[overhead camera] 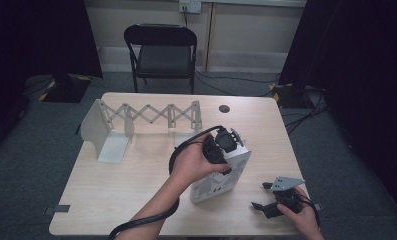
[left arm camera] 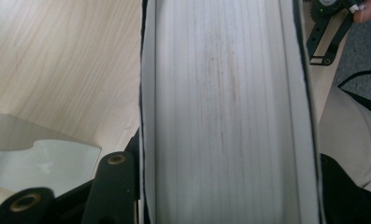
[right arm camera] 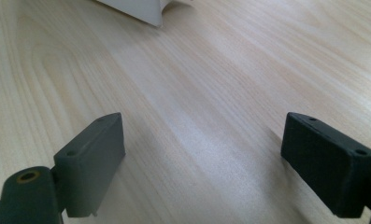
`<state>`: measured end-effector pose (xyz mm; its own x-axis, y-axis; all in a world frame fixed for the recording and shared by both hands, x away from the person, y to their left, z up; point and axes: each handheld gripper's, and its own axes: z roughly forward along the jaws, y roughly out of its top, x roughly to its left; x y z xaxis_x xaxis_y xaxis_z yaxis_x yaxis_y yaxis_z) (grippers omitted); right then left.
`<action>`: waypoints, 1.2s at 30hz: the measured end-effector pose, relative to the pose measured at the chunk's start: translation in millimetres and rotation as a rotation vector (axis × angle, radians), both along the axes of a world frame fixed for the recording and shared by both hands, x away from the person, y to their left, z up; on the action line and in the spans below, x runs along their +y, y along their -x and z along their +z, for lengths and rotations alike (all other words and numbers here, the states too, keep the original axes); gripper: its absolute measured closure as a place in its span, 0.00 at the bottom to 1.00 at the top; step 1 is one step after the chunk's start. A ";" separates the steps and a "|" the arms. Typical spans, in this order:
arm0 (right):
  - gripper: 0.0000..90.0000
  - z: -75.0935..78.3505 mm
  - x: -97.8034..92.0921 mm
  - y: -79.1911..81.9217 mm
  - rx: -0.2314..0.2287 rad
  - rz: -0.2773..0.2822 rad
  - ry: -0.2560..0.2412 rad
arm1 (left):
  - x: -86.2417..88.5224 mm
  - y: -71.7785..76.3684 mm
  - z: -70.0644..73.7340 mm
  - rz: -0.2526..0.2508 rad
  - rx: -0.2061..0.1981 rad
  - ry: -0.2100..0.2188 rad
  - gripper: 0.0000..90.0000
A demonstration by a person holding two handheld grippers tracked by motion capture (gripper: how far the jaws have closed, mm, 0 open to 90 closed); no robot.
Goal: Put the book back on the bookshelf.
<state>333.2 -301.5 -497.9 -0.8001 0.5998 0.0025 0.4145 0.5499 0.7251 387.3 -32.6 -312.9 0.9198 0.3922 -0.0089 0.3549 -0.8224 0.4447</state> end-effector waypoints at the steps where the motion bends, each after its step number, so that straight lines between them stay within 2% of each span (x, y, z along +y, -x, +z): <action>1: 0.14 -0.8 0.0 0.8 -0.005 -0.007 -0.006 | 1.7 0.1 0.2 0.005 0.001 0.007 0.57; 7: 0.14 -0.9 0.2 2.1 -0.007 -0.018 -0.004 | 10.3 -0.1 4.0 0.031 0.014 0.026 0.57; 24: 0.14 -1.0 0.2 2.0 -0.006 -0.020 -0.005 | 33.0 -3.9 12.9 0.108 0.023 0.029 0.57; 32: 0.14 -1.0 0.2 2.0 -0.006 -0.019 -0.005 | 46.7 -4.2 17.4 0.141 0.024 0.047 0.57; 36: 0.14 -1.0 0.3 2.0 -0.005 -0.020 -0.006 | 52.1 -3.7 18.7 0.151 0.024 0.028 0.57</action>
<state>331.2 -301.2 -498.9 -0.7878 0.6160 0.0019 0.4218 0.5372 0.7304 391.0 19.5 -294.2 0.8499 0.5251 -0.0435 0.4844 -0.7462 0.4567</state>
